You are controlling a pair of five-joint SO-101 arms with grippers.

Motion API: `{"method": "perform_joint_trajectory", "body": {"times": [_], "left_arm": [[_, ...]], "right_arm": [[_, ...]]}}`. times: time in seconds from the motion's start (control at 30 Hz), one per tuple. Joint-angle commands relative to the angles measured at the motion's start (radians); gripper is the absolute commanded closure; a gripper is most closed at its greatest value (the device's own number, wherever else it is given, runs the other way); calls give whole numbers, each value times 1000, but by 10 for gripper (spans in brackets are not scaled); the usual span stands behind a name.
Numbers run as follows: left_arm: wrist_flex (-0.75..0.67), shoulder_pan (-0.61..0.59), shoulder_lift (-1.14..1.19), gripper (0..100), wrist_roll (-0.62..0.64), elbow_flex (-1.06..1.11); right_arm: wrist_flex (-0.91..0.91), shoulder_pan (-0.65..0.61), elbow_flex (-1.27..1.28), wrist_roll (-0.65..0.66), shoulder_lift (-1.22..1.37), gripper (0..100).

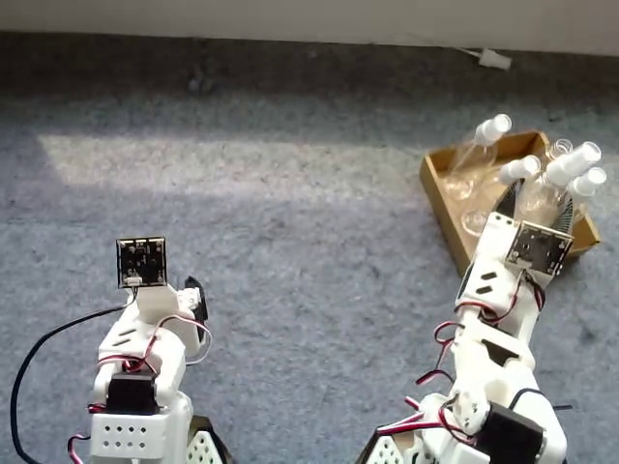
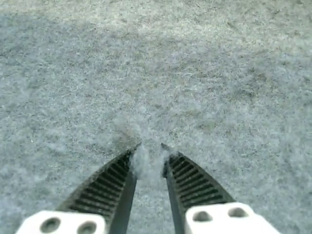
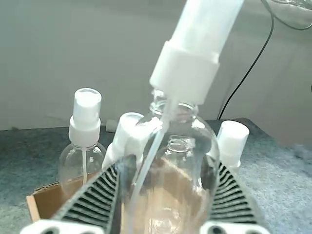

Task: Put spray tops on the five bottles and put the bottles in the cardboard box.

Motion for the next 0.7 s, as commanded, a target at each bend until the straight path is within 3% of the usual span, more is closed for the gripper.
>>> {"method": "perform_joint_trajectory", "body": {"times": [0.0,0.67], "left_arm": [[-21,-5,-12,966,-5,21],[-21,-5,-12,966,-8,21]], "right_arm": [[24,-10,-96,-6,35,865],[-303,-5,-153,-6,438,865]]}}
